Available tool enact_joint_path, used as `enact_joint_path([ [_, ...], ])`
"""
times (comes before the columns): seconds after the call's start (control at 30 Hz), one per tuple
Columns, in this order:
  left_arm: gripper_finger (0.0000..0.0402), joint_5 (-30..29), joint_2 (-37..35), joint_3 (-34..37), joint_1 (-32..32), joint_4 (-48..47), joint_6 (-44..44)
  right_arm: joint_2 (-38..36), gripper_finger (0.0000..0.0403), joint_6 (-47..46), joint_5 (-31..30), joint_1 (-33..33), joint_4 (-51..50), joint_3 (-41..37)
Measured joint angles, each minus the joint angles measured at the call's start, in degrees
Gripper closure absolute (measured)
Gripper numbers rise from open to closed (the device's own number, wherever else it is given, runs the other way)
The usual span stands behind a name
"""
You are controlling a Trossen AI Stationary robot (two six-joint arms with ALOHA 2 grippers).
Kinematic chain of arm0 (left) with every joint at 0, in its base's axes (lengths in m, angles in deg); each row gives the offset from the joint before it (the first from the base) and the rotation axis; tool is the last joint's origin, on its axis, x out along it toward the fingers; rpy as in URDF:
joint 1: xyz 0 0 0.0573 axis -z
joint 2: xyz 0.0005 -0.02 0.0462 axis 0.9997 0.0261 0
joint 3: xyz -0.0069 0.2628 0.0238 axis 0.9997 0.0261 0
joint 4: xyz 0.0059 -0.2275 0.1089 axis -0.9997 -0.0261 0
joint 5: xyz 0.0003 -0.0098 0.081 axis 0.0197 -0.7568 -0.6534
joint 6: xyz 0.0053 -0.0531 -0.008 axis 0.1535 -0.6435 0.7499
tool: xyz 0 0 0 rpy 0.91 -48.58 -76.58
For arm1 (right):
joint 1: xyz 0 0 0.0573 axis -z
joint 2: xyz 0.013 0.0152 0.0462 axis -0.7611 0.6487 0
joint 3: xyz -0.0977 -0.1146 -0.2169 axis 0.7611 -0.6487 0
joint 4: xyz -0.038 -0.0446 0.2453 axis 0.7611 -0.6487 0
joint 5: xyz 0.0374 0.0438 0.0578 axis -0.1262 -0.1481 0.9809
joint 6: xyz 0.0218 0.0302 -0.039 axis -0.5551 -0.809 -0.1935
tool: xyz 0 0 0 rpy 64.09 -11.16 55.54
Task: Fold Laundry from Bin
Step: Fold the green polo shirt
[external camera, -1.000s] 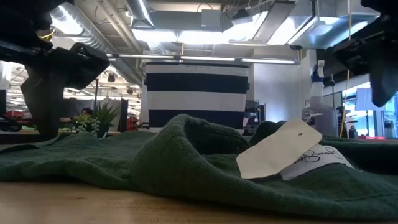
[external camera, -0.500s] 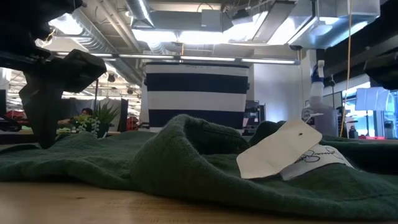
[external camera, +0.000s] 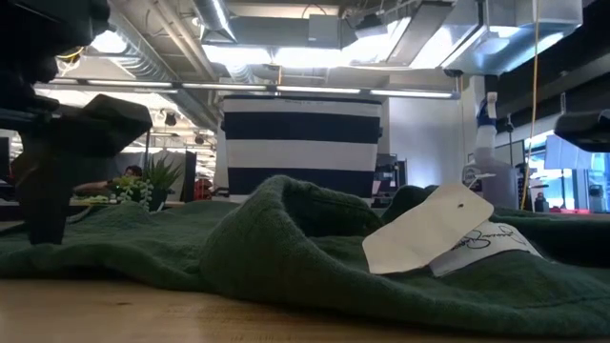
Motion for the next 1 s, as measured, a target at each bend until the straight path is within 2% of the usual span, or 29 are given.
enact_joint_path([
  [0.17, 0.0216, -1.2, -0.2, 0.0, 0.1, -0.1, -0.2, 0.0, 0.0255, -1.7, -0.6, 0.0, -2.0, 0.0],
  [0.3, 0.0255, -1.2, -0.2, 0.0, 0.1, -0.1, -0.2, 0.0, 0.0269, -2.8, -1.6, 0.0, -3.0, 0.0],
  [0.4, 0.0297, -2.6, -0.1, 0.1, 0.0, -0.3, -0.2, 0.0, 0.0304, -2.8, -2.9, 0.0, -3.2, 0.0],
  [0.53, 0.0366, -4.3, -0.1, 0.2, 0.0, -0.5, -0.3, 0.0, 0.0378, -3.1, -2.8, 1.0, -3.3, 0.0],
  [0.6, 0.0392, -5.3, -0.1, 0.2, 0.0, -0.6, -1.5, 0.0, 0.0393, -4.0, -2.7, 2.0, -3.4, 0.0],
  [0.8, 0.0399, -7.9, -2.0, 0.3, -0.1, -3.8, -4.1, -1.3, 0.0398, -5.2, -4.6, 2.8, -4.0, 0.0],
  [1.0, 0.04, -15.3, -9.9, 0.3, 0.0, -9.2, -6.2, -5.2, 0.0399, -7.1, -10.7, 2.8, -11.8, 4.2],
])
